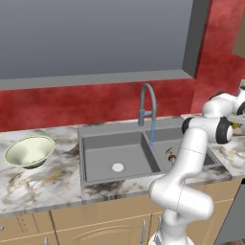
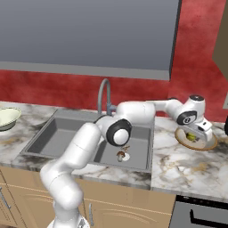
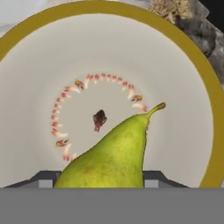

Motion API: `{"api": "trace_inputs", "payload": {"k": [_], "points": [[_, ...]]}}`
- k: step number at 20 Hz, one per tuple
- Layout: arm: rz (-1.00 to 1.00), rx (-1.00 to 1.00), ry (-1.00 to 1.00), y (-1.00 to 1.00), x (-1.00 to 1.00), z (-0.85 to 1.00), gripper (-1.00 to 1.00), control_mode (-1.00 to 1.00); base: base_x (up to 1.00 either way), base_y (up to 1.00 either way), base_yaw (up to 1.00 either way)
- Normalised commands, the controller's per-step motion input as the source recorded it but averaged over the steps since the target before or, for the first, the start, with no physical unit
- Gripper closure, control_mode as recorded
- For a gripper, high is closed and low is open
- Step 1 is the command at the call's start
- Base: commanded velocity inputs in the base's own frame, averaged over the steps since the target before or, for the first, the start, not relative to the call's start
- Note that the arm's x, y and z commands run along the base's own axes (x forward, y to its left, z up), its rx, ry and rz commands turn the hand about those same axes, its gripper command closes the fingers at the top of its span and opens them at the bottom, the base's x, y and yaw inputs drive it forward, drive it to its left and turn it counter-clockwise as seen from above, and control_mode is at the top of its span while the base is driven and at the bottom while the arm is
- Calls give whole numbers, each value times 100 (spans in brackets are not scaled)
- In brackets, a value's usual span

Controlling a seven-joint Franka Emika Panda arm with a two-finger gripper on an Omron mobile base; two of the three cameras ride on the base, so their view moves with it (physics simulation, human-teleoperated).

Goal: Pick the mushrooms from the sink and place them in one bowl. Place the pear in the other bowl. Then turn off the sink faucet.

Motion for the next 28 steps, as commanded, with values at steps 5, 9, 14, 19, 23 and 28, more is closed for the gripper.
{"api": "trace_inputs", "payload": {"k": [5,9,14,19,23,28], "points": [[0,1,0,0,4,-33,100,-100,0,0,0],[0,0,0,0,13,-30,-100,-100,0,0,0],[0,0,-3,0,6,-2,-100,-100,0,0,0],[0,-2,-9,2,0,11,-100,-100,0,0,0],[1,-4,-13,18,-3,32,-100,-100,0,0,0],[2,-7,-12,50,-19,32,-100,-100,0,0,0]]}}
